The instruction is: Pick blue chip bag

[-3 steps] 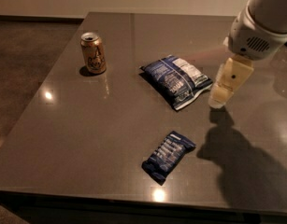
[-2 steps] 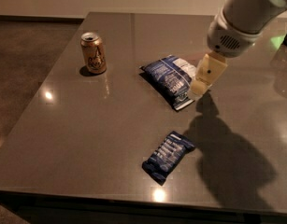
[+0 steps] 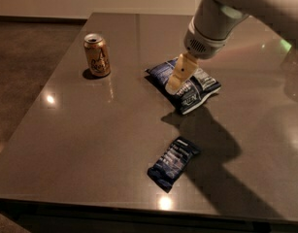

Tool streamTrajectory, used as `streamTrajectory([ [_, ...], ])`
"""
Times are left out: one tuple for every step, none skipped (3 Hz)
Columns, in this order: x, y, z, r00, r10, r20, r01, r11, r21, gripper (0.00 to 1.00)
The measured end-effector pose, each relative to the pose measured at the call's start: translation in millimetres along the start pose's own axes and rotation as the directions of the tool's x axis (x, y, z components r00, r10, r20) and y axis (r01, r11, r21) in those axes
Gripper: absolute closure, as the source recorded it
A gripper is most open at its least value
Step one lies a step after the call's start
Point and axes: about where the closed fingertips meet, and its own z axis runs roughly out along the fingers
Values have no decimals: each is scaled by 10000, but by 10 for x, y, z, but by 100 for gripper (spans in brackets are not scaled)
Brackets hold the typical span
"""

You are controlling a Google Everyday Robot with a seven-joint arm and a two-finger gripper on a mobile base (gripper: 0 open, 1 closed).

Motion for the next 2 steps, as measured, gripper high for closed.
streamTrajectory([
  [-92, -24, 233, 9986, 430, -306, -431, 9991, -16, 0],
  [-90, -36, 483, 9935, 762, -844, -774, 9969, -117, 0],
])
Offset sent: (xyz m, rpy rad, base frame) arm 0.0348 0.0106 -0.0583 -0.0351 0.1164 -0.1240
